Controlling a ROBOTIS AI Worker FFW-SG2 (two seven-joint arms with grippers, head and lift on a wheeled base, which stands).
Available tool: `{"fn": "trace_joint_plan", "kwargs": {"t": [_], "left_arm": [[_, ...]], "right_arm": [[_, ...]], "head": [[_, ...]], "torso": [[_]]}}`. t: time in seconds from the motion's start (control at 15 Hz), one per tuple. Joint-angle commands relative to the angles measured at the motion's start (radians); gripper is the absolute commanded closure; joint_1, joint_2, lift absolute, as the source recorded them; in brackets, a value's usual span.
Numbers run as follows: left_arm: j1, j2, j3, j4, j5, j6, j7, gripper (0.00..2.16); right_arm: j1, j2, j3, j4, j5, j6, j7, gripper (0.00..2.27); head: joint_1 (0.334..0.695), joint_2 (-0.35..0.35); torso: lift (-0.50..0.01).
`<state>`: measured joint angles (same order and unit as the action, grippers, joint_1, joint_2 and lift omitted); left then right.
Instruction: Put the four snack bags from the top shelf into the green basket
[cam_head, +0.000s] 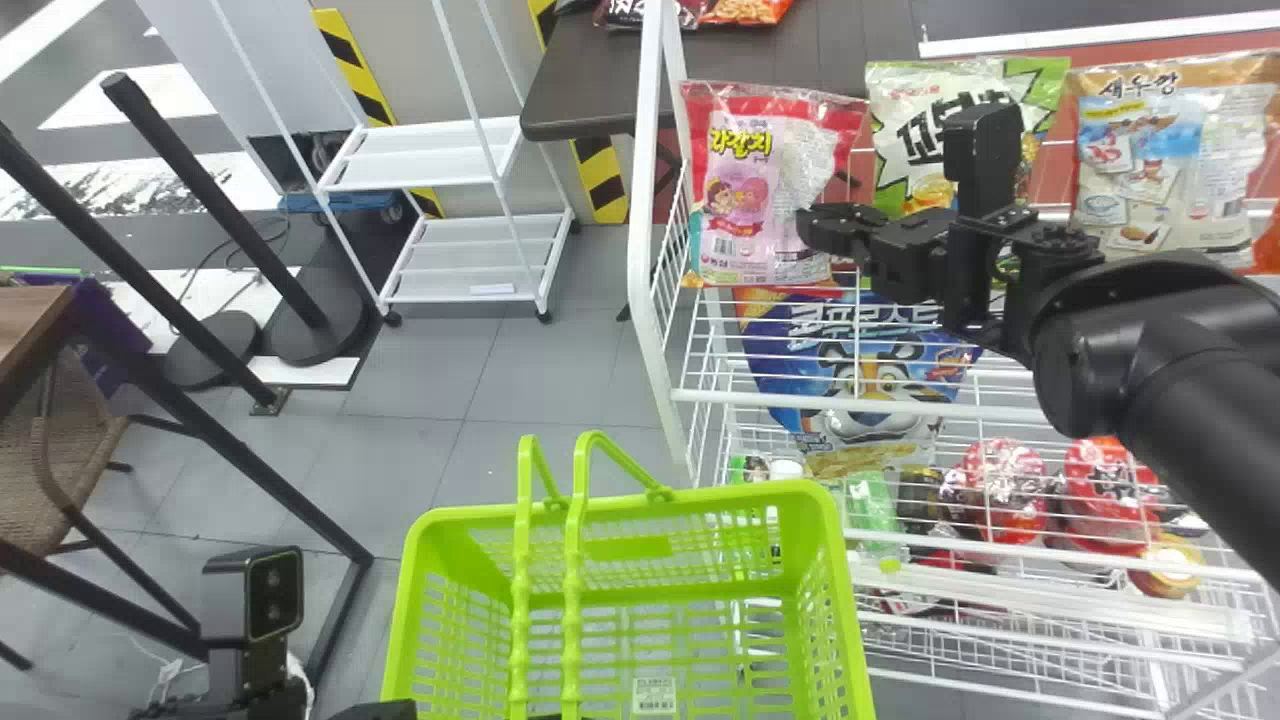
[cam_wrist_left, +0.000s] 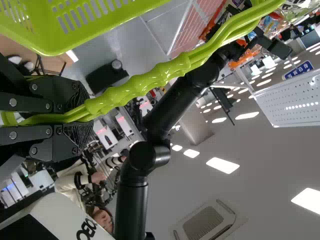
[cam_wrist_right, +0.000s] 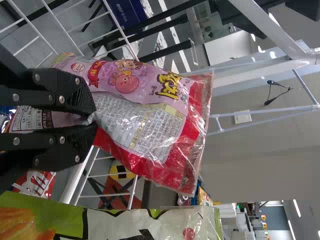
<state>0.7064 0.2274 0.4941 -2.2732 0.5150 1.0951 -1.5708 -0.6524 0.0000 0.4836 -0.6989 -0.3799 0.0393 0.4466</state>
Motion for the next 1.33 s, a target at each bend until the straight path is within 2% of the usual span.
{"fn": "trace_joint_plan", "kwargs": {"t": [0.0, 0.2, 0.4, 0.53, 0.67, 0.73, 0.87, 1.0, 1.13, 1.27], "left_arm": [[0.007, 0.001, 0.011, 0.001, 0.01, -0.007, -0.01, 2.15], [0.011, 0.004, 0.026, 0.001, 0.019, -0.007, -0.01, 2.15], [-0.001, 0.009, 0.024, 0.001, 0.017, -0.007, -0.01, 2.15], [-0.018, 0.009, 0.024, 0.006, 0.016, -0.007, -0.01, 2.15], [-0.039, 0.009, 0.018, 0.012, 0.01, -0.004, -0.01, 2.15], [-0.053, 0.009, 0.014, 0.02, 0.002, 0.003, -0.01, 2.15], [-0.073, 0.007, 0.008, 0.029, -0.015, 0.015, -0.01, 2.15], [-0.094, 0.009, -0.012, 0.032, -0.041, 0.042, -0.01, 2.15], [-0.116, 0.007, -0.039, 0.04, -0.066, 0.049, -0.01, 2.15], [-0.122, -0.006, -0.048, 0.046, -0.099, 0.061, -0.01, 2.15]], "right_arm": [[0.065, 0.001, -0.011, -0.106, 0.01, 0.021, -0.019, 2.25], [0.208, 0.001, -0.102, -0.381, 0.161, 0.175, -0.034, 2.25], [0.332, 0.001, -0.214, -0.603, 0.202, 0.239, -0.039, 2.25], [0.401, 0.001, -0.293, -0.726, 0.164, 0.261, -0.037, 2.25], [0.488, 0.001, -0.321, -0.866, 0.088, 0.301, -0.037, 2.25], [0.548, 0.001, -0.346, -0.959, 0.056, 0.359, -0.037, 2.25], [0.694, -0.031, -0.395, -1.173, 0.003, 0.525, -0.037, 2.25], [0.844, -0.035, -0.459, -1.4, -0.027, 0.699, -0.022, 2.25], [0.965, -0.038, -0.511, -1.561, -0.063, 0.798, 0.006, 2.25], [1.022, -0.057, -0.55, -1.667, -0.146, 0.926, 0.026, 2.25]], "head": [[0.695, 0.273], [0.695, 0.306], [0.695, 0.311], [0.695, 0.287], [0.695, 0.255], [0.695, 0.244], [0.695, 0.231], [0.695, 0.222], [0.695, 0.209], [0.695, 0.203]], "torso": [[0.0], [0.0], [0.0], [0.0], [0.0], [0.0], [0.0], [0.0], [0.0], [0.0]]}}
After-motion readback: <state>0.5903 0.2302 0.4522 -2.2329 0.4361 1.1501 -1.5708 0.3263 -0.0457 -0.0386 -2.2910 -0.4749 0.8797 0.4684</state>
